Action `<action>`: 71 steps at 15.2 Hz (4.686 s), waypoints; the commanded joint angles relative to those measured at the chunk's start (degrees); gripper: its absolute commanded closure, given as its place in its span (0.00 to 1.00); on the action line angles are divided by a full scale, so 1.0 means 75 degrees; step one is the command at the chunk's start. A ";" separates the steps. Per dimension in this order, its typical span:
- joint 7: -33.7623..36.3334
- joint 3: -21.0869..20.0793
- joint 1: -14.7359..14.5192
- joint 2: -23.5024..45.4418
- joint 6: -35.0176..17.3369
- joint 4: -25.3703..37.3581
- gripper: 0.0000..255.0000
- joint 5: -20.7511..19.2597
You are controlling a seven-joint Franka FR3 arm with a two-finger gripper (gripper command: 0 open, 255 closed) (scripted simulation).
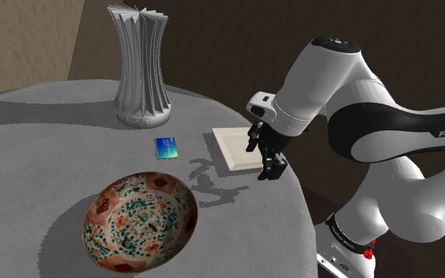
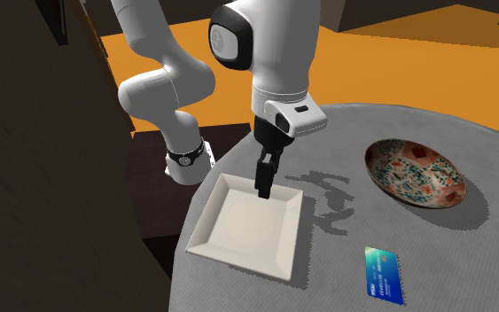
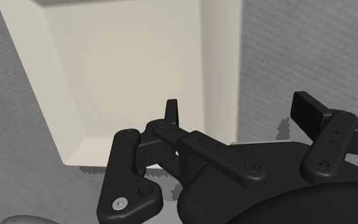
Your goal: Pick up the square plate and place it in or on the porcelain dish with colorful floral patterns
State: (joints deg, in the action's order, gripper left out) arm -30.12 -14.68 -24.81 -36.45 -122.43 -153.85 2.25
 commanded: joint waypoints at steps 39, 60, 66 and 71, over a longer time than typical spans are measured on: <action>0.0875 -0.0804 0.0157 0.0438 -0.1658 -0.0017 0.00 -0.0304; 0.0642 -0.0578 0.0096 0.0023 -0.0498 0.0739 1.00 -0.0255; 0.0533 -0.0472 0.0096 -0.0114 0.0153 0.1261 1.00 -0.0258; 0.0454 -0.0398 0.0109 -0.0170 0.0675 0.1732 1.00 -0.0272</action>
State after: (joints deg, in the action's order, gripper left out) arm -26.62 -17.76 -24.02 -37.68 -118.24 -141.66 0.23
